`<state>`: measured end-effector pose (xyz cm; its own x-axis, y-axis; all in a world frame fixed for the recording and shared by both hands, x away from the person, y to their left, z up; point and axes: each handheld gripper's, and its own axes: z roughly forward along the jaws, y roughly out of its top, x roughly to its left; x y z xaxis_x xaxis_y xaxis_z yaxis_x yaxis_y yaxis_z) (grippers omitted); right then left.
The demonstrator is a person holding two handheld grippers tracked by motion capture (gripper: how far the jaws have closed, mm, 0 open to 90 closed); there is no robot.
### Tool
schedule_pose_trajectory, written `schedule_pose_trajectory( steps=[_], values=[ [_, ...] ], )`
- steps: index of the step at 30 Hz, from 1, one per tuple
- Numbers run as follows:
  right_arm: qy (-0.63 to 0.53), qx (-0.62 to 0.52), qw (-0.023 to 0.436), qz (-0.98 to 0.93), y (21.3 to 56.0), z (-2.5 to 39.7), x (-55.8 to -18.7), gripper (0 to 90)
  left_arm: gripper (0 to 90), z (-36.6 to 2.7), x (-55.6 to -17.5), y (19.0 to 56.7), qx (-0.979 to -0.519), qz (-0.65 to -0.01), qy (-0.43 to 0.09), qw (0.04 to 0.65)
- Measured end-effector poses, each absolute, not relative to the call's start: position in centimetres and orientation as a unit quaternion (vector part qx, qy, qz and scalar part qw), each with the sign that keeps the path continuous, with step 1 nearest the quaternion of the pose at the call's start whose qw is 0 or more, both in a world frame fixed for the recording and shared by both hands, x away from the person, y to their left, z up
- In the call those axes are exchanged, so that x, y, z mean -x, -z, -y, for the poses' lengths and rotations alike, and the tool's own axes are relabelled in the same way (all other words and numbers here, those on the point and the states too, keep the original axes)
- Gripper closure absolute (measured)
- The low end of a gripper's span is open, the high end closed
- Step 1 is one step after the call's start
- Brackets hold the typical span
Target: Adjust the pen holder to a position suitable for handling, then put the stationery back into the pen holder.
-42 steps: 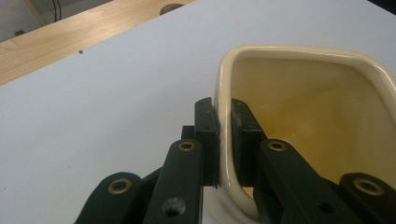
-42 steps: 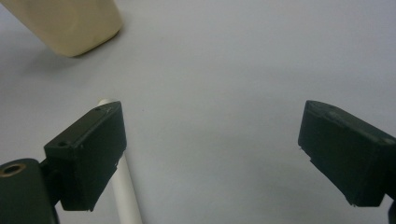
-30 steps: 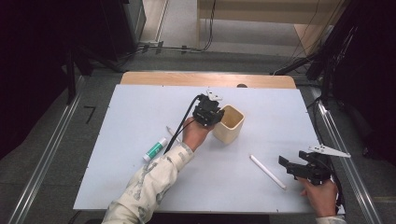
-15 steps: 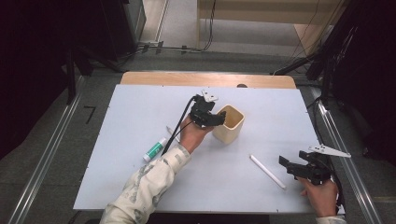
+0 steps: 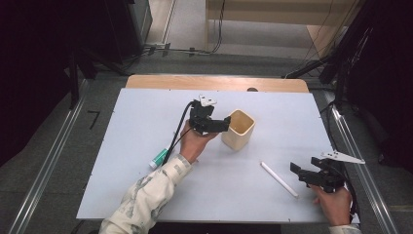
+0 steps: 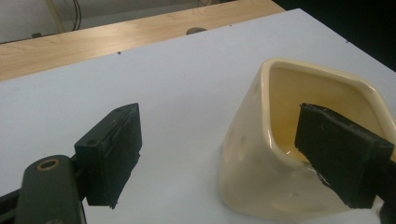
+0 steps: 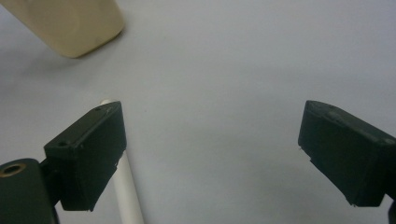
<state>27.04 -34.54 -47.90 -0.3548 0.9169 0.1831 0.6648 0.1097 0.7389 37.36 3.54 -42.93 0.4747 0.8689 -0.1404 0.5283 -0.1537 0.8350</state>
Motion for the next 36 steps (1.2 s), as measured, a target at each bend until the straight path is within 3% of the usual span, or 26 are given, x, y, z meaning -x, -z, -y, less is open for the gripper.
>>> schedule_pose_trajectory(
  steps=[15,36],
  values=[
    [-0.387,-0.541,0.163,-0.729,47.8,34.4,-26.9,6.3,13.4,-5.3,-34.6,42.8,-0.728,-0.475,-0.194,0.454],
    [-0.384,-0.538,0.162,-0.733,47.9,34.0,-27.0,6.3,10.3,-11.9,-30.8,44.3,-0.692,-0.519,-0.214,0.454]
  ],
)
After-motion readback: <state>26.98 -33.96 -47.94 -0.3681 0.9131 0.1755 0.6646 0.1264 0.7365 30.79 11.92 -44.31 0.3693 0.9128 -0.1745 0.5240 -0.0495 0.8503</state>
